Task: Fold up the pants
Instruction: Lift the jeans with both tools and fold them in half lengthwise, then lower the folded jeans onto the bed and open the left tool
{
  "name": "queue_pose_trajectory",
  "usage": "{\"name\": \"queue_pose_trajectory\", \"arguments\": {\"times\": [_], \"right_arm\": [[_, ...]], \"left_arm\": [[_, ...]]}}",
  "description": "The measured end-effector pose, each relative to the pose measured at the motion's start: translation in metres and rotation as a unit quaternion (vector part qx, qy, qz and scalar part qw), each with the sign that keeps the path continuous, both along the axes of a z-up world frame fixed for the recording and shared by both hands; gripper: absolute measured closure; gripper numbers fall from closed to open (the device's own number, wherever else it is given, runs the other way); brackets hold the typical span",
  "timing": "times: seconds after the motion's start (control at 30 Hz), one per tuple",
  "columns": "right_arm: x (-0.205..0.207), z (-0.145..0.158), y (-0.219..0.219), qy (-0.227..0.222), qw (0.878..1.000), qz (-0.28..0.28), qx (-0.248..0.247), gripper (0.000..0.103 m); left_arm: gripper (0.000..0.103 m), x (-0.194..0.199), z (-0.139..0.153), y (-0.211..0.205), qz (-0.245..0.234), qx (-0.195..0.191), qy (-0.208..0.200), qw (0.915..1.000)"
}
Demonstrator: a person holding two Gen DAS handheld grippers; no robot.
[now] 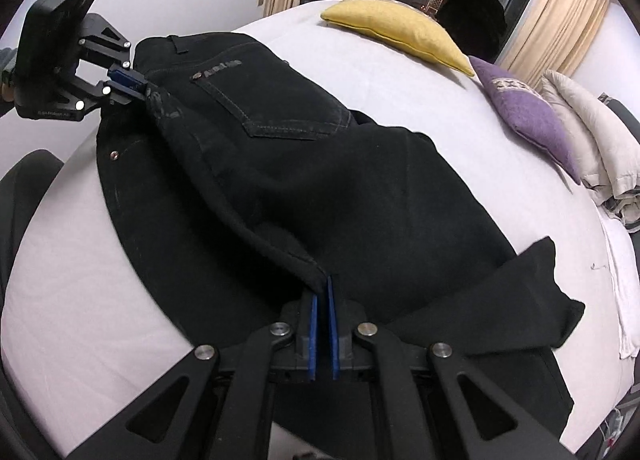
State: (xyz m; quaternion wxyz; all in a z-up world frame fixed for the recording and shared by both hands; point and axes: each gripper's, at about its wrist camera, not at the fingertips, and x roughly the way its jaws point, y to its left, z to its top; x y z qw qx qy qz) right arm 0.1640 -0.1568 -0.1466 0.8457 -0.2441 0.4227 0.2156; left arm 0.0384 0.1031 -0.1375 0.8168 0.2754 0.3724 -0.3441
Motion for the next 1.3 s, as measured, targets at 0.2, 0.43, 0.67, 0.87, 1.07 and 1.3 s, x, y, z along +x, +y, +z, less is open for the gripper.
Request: {"name": "queue_pose_trajectory", "arguments": {"times": [0.2,0.43,0.67,0.87,1.07,1.3], "right_arm": [[-0.019,-0.005,0.002,-0.016,0.999,0.022,-0.045,0.098],[-0.034,-0.008,0.002,-0.021,0.997,0.03,-0.066,0.098],[-0.046,-0.022,0.003,-0.012,0.996,0.038,-0.085,0.097],[-0.053,-0.023,0.003,-0.012,0.996,0.038,-0.086,0.097],[-0.051,-0.029,0.001,-0.004,0.996,0.032,-0.086,0.097],[-0.048,-0.038,0.002,-0.007,0.996,0.028,-0.089,0.097]], "left_arm": [[0.095,-0.01,-0.013,-0.011,-0.024,0.032,-0.01,0.9991],[0.095,-0.019,-0.005,-0.006,-0.03,0.019,-0.01,0.9993],[0.095,-0.021,-0.02,-0.006,-0.024,0.008,-0.001,0.9997],[0.095,-0.025,-0.016,-0.003,-0.029,0.007,-0.012,0.9995],[0.093,-0.027,-0.023,-0.006,-0.03,0.009,-0.017,0.9994],[0.088,-0.023,-0.026,-0.003,-0.017,-0.001,-0.012,0.9998]]}}
